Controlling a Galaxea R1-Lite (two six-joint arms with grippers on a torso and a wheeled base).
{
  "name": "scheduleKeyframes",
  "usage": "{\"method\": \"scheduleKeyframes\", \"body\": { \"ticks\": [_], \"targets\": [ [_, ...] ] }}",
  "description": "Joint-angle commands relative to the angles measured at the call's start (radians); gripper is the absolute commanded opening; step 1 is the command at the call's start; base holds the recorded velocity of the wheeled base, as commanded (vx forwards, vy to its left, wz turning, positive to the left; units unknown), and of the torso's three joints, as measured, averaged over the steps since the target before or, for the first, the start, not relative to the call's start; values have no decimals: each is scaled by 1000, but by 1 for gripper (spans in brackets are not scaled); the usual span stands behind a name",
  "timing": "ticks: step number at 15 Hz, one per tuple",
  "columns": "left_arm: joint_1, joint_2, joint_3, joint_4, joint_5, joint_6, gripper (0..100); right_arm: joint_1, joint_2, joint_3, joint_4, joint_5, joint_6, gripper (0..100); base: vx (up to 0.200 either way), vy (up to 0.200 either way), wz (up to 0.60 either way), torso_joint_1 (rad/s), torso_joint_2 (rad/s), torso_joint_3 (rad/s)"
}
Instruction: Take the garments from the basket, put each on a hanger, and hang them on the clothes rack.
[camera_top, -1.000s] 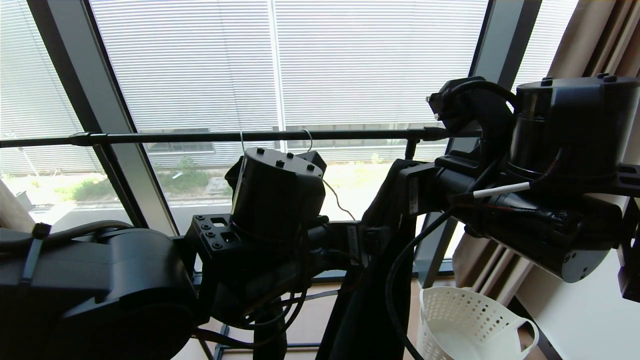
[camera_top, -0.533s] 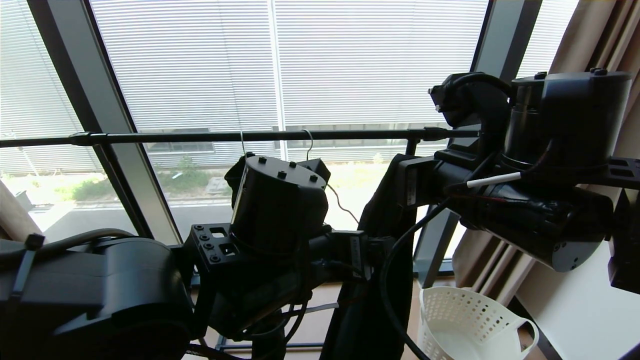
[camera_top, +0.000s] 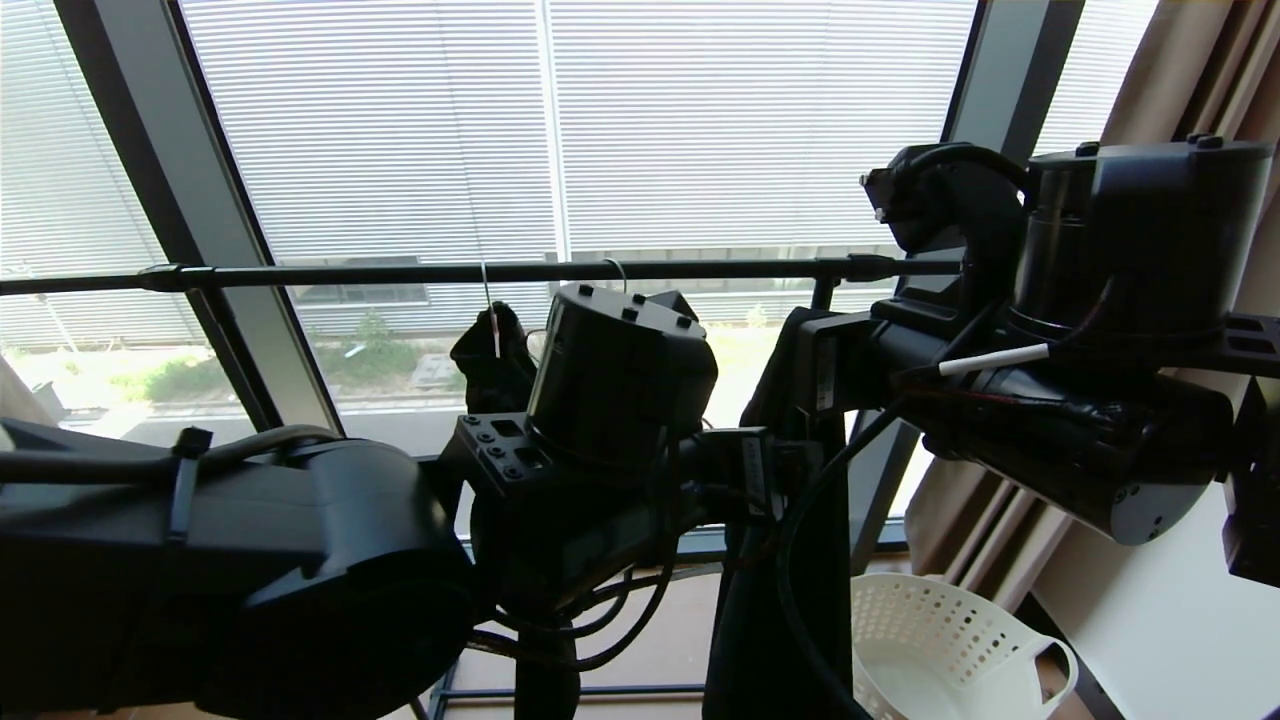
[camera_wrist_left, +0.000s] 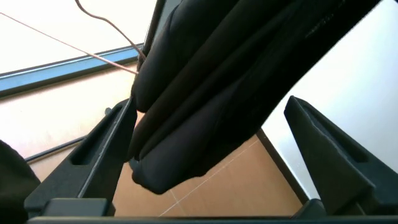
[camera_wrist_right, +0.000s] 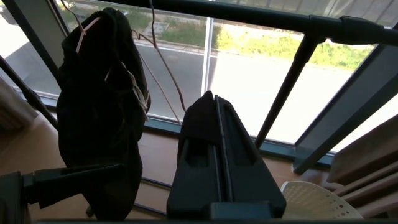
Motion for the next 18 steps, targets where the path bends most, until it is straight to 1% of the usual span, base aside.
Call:
{"method": "scheduleKeyframes", "body": {
  "ticks": [1, 3, 4, 9, 14, 18],
  "targets": [
    [4, 54, -48, 0, 8, 0, 100, 2, -4, 1, 0, 0, 0, 0, 0, 0, 0, 0, 0, 0],
    [18, 89, -96, 5, 65, 0, 100, 0, -8, 1, -2, 0, -2, 0, 0, 0, 0, 0, 0, 0],
    [27, 106, -108, 5, 78, 0, 100, 0, -9, 1, -2, 0, 0, 0, 0, 0, 0, 0, 0, 0],
    [72, 184, -114, 5, 83, 0, 100, 0, -43, -1, -2, -1, -2, 0, 0, 0, 0, 0, 0, 0],
    [72, 278, -96, 3, 108, 0, 100, 0, -75, -3, 1, -3, -3, 0, 0, 0, 0, 0, 0, 0],
    [73, 281, -91, 2, 108, 1, 100, -4, -81, -4, 1, -3, -5, 0, 0, 0, 0, 0, 0, 0]
  ]
}}
